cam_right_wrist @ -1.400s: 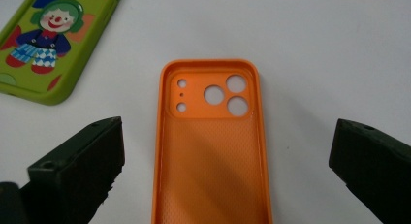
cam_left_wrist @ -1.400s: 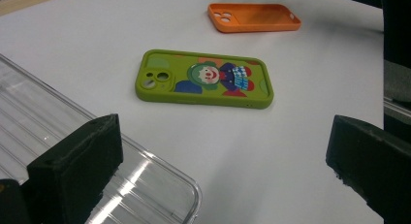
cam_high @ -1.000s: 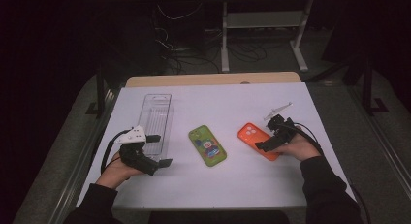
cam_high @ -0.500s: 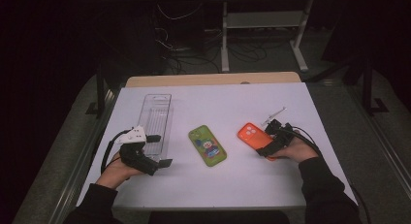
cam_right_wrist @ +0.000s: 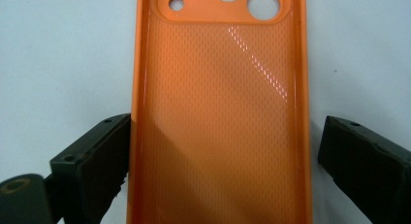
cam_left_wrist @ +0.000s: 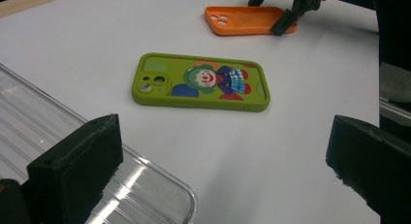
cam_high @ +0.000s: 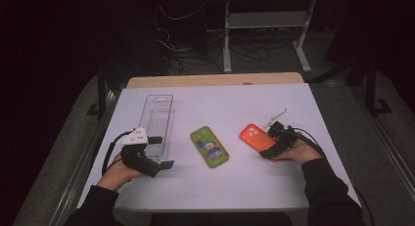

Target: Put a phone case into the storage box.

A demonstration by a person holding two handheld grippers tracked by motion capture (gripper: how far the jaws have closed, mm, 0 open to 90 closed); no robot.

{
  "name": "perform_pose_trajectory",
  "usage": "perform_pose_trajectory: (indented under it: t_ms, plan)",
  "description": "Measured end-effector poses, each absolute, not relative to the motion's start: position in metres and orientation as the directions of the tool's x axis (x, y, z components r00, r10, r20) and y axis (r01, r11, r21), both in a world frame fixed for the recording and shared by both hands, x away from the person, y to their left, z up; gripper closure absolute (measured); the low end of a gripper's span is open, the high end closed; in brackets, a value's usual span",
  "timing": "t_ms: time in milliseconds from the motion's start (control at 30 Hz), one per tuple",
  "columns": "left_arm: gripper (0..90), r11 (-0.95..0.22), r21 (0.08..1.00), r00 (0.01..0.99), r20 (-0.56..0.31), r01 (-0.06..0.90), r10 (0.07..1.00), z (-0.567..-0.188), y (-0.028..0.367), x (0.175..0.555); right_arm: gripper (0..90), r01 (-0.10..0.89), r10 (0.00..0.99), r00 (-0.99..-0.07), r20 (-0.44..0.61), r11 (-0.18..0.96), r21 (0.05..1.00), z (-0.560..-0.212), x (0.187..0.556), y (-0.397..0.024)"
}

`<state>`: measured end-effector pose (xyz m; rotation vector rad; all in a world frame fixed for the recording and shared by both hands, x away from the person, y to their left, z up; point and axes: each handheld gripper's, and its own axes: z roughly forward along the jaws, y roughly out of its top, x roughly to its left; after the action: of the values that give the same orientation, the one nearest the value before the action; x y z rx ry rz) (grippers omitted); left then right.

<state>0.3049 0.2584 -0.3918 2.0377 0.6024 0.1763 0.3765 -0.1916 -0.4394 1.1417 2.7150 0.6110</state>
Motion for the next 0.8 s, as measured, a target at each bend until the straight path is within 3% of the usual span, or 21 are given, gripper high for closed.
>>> perform_pose_trajectory:
  t_ms: [233, 367, 800]
  plan:
    - [0.0, -0.405, 0.845, 0.865, -0.125, 0.349, 0.485, -0.3922, 0.2579, 0.3045, 7.7, 0.658, 0.711, -0.702, 0.035, 0.629, 0.415, -0.4388, 0.3756, -0.1913]
    - [0.0, -0.417, 0.840, 0.868, -0.117, 0.346, 0.482, -0.3919, 0.2577, 0.3045, 14.3, 0.650, 0.704, -0.709, 0.030, 0.637, 0.414, -0.4366, 0.3743, -0.1914]
    - [0.0, -0.406, 0.844, 0.866, -0.126, 0.349, 0.483, -0.3910, 0.2576, 0.3044, 15.6, 0.641, 0.692, -0.720, 0.058, 0.630, 0.439, -0.4339, 0.3762, -0.1972]
